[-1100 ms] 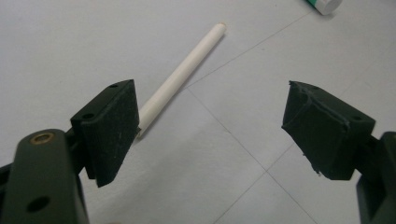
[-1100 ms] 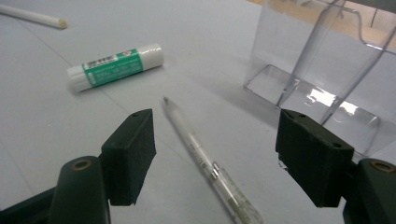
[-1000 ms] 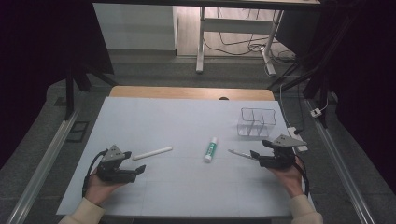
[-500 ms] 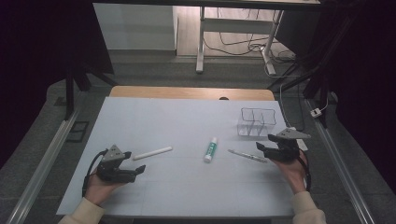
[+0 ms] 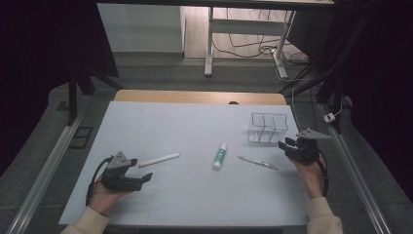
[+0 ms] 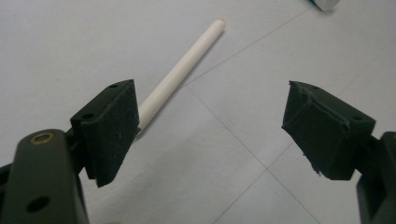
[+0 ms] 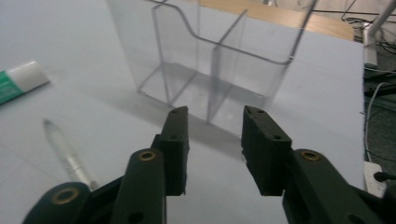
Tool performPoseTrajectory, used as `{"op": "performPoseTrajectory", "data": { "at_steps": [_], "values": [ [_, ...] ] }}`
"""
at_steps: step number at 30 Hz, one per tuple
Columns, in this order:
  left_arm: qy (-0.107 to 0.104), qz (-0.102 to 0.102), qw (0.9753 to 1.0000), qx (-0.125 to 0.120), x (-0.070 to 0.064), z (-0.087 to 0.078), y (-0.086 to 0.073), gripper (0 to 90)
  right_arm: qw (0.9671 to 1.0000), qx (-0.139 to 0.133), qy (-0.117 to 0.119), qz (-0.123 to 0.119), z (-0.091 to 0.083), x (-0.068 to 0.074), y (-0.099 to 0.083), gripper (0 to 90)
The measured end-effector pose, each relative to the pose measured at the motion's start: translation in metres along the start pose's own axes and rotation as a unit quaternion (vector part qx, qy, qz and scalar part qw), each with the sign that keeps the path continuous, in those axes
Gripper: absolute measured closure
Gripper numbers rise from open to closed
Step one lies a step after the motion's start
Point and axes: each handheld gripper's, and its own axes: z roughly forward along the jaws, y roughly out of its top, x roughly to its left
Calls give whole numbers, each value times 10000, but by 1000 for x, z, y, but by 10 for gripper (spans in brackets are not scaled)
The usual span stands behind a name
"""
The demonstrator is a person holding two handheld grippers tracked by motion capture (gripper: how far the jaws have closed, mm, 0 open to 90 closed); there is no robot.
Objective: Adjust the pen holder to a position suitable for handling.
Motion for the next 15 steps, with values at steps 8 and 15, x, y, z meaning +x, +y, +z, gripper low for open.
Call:
{"op": "performPoseTrajectory", "data": {
  "at_steps": [8, 15],
  "values": [
    [-8, 15, 10000, 31, 0, 1, 0, 186, 9997, 4, -145, 174, 6, -15, 0, 770],
    [-13, 18, 10000, 33, 0, 1, 0, 187, 9988, 187, -435, 124, 14, -22, 1, 891]
  ]
}}
